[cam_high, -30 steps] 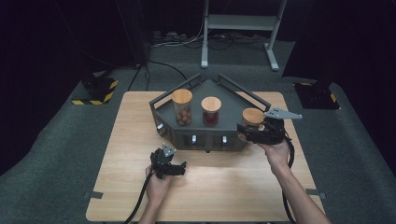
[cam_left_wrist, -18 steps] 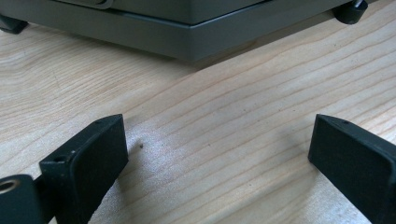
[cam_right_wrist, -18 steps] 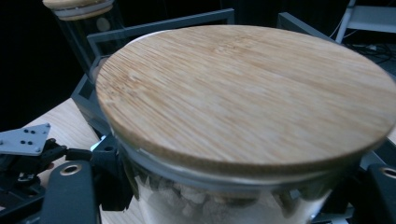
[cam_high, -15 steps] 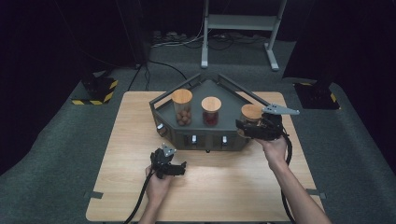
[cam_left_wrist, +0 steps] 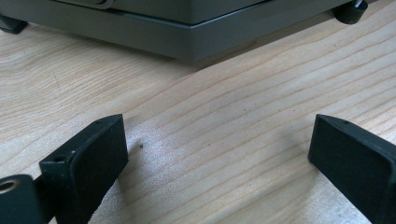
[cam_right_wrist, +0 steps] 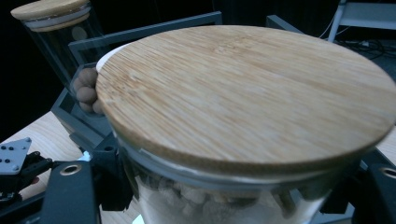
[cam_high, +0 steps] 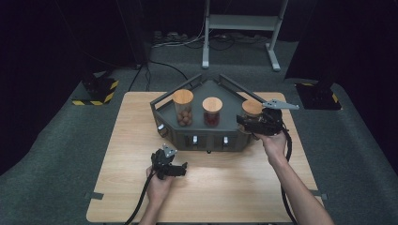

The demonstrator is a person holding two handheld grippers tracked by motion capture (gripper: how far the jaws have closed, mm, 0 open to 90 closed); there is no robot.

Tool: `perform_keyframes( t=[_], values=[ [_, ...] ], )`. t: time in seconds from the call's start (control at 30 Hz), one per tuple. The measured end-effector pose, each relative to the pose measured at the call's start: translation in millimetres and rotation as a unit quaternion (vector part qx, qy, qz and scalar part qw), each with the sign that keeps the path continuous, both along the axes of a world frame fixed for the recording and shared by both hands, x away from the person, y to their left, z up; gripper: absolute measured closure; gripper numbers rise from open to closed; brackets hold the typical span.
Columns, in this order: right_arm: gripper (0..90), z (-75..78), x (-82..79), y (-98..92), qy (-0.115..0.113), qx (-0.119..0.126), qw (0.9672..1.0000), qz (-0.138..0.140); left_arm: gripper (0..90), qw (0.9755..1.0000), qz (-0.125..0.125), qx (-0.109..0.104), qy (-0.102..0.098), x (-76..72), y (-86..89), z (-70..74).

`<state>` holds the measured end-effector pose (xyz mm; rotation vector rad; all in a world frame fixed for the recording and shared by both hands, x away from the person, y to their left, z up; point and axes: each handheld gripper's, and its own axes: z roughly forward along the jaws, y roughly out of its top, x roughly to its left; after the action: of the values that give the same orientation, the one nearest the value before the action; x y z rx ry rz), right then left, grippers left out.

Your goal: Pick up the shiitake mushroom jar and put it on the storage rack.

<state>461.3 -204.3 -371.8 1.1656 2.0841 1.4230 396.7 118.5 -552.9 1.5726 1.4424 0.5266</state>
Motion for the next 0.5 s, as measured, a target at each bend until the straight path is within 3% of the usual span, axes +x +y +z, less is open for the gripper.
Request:
perform_keyframes(
  t=[0.5],
  values=[
    [25.3, -0.8, 10.0, 8.9, 0.001, -0.005, 1.0, 0.006, 4.6, 1.0, 0.0, 0.0, 0.0, 0.0, 0.0, 0.0]
  ],
)
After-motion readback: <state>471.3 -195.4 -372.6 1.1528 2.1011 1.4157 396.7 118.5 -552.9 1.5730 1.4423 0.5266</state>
